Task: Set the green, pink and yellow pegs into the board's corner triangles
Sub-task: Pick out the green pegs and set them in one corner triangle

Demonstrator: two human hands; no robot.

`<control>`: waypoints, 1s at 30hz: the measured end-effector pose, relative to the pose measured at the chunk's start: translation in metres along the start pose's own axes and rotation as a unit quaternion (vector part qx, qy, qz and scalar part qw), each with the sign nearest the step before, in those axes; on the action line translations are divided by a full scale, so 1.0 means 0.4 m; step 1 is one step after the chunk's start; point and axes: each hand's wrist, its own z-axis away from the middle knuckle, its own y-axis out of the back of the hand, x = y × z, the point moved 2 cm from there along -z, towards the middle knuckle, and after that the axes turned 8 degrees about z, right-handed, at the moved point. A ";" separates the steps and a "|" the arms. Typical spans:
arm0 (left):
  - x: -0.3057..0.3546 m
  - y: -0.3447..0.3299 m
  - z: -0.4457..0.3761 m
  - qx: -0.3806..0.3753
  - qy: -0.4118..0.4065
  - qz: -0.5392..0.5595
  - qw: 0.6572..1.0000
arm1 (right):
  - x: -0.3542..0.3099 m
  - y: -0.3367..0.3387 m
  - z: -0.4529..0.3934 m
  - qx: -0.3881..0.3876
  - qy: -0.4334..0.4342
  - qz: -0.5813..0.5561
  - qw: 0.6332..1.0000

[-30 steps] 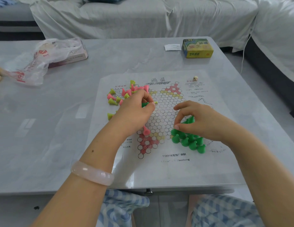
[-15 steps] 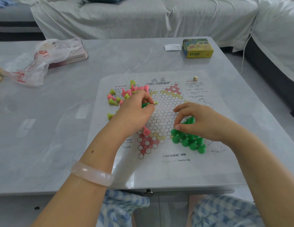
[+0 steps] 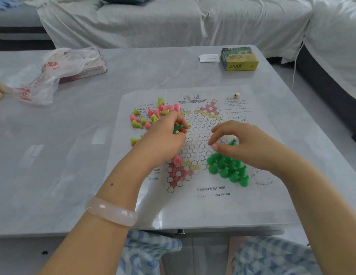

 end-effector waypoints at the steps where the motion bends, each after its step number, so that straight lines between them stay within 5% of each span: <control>1: -0.001 -0.003 0.001 -0.016 0.002 0.005 1.000 | -0.003 0.000 -0.001 0.021 0.003 -0.011 1.000; 9: 0.008 -0.025 0.015 -0.105 -0.001 0.065 0.992 | -0.047 -0.014 -0.014 0.115 0.059 -0.046 0.990; 21: 0.011 -0.029 0.023 -0.145 -0.013 0.053 0.988 | -0.054 -0.010 -0.014 0.129 0.060 -0.074 0.987; 30: -0.037 0.018 0.017 -0.099 -0.023 -0.267 0.958 | -0.034 -0.003 -0.007 0.053 0.027 0.015 0.998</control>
